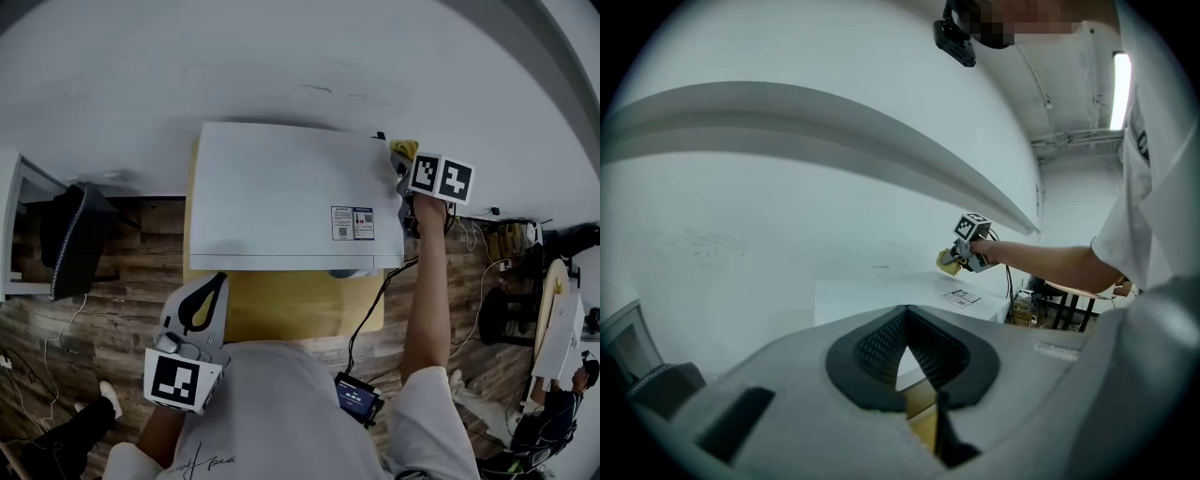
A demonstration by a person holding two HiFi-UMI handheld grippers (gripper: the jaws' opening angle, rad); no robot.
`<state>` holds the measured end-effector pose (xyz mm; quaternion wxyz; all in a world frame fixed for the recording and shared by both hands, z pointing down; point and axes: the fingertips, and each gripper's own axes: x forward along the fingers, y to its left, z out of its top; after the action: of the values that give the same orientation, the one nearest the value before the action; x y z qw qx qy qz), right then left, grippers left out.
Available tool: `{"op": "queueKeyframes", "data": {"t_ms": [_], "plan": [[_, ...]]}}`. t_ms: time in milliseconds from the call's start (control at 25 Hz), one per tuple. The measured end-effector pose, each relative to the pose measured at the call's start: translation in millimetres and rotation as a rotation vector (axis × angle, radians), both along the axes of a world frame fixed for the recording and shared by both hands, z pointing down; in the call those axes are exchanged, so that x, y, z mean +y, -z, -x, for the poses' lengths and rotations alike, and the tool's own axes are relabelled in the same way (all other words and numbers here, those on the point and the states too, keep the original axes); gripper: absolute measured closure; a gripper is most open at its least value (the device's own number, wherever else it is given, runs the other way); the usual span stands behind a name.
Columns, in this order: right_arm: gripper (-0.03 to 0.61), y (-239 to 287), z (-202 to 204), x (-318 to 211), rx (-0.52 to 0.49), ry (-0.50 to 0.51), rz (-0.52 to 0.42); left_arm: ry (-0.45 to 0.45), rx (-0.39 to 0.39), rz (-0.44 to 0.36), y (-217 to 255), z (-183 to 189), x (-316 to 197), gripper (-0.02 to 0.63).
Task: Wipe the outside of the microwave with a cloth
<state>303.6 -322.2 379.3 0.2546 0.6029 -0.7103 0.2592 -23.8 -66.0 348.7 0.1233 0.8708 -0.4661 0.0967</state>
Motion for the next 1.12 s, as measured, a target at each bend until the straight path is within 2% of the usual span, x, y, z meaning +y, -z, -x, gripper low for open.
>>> {"op": "queueKeyframes", "data": {"t_ms": [320, 800, 1120], "plan": [[0.457, -17.0, -5.9, -15.1, 0.072, -0.028, 0.041, 0.041, 0.039, 0.014, 0.7, 9.5, -5.5, 0.623], [0.457, -21.1, -0.5, -17.5, 0.002, -0.071, 0.059, 0.05, 0.057, 0.016, -2.9, 10.3, -11.4, 0.623], [0.457, -21.6, 6.2, -17.2, 0.02, -0.07, 0.06, 0.063, 0.068, 0.01, -3.9, 14.8, -15.9, 0.623]]}}
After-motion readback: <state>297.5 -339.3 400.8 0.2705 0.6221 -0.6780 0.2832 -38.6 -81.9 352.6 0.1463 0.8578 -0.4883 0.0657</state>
